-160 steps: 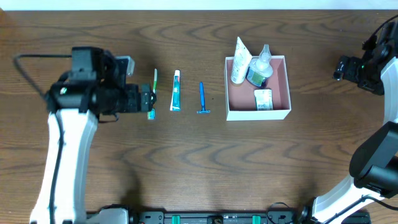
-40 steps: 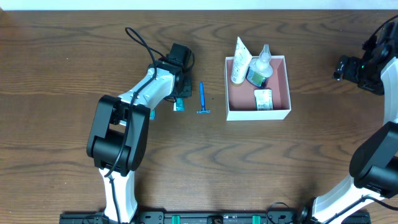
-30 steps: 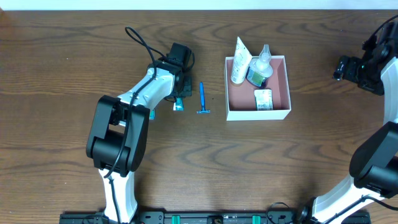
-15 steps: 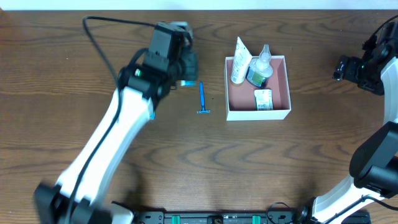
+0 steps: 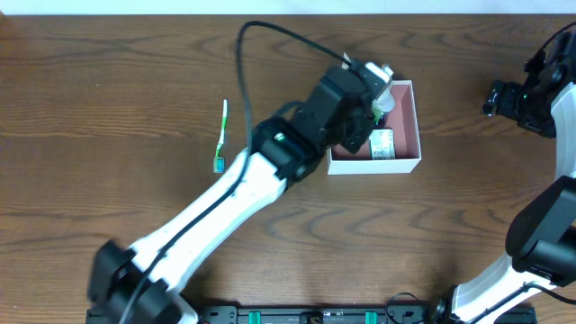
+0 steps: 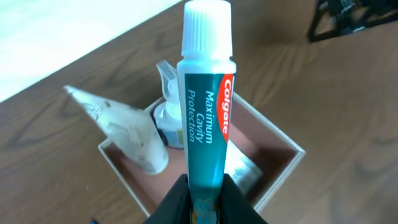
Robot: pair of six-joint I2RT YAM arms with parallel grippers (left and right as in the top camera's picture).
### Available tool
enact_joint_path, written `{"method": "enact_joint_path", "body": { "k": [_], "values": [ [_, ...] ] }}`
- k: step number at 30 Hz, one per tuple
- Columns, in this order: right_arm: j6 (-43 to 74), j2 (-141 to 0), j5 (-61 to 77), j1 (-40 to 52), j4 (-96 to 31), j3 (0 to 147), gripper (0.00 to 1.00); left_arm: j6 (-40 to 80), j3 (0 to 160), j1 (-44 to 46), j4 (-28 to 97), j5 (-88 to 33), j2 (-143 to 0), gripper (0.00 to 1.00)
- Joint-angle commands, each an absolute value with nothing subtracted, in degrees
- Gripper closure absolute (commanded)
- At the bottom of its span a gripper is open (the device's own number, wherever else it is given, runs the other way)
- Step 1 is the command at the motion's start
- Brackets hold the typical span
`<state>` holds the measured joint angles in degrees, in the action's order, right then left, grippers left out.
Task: Pack container
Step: 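Lift the toothpaste tube with the left gripper and lower it into the box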
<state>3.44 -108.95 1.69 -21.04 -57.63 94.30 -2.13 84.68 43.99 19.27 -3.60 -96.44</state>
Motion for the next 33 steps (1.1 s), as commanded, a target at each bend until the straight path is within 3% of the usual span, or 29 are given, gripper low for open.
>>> {"method": "enact_joint_path", "body": {
  "k": [1, 16, 31, 33],
  "values": [
    [4.0, -108.8, 1.8, -21.4, -57.6, 94.3, 0.01, -6.9, 84.6, 43.8, 16.7, -1.9, -100.1, 0.85],
    [4.0, -108.8, 1.8, -21.4, -57.6, 94.3, 0.01, -8.4, 84.6, 43.9, 13.3, -2.1, -111.2, 0.83],
    [4.0, -108.8, 1.8, -21.4, -57.6, 94.3, 0.01, -8.3, 84.6, 43.8, 13.9, -2.1, -110.2, 0.62],
    [4.0, -108.8, 1.8, -21.4, -57.6, 94.3, 0.01, -8.3, 84.6, 43.7, 14.6, -1.3, -107.8, 0.53]
  ]
}}
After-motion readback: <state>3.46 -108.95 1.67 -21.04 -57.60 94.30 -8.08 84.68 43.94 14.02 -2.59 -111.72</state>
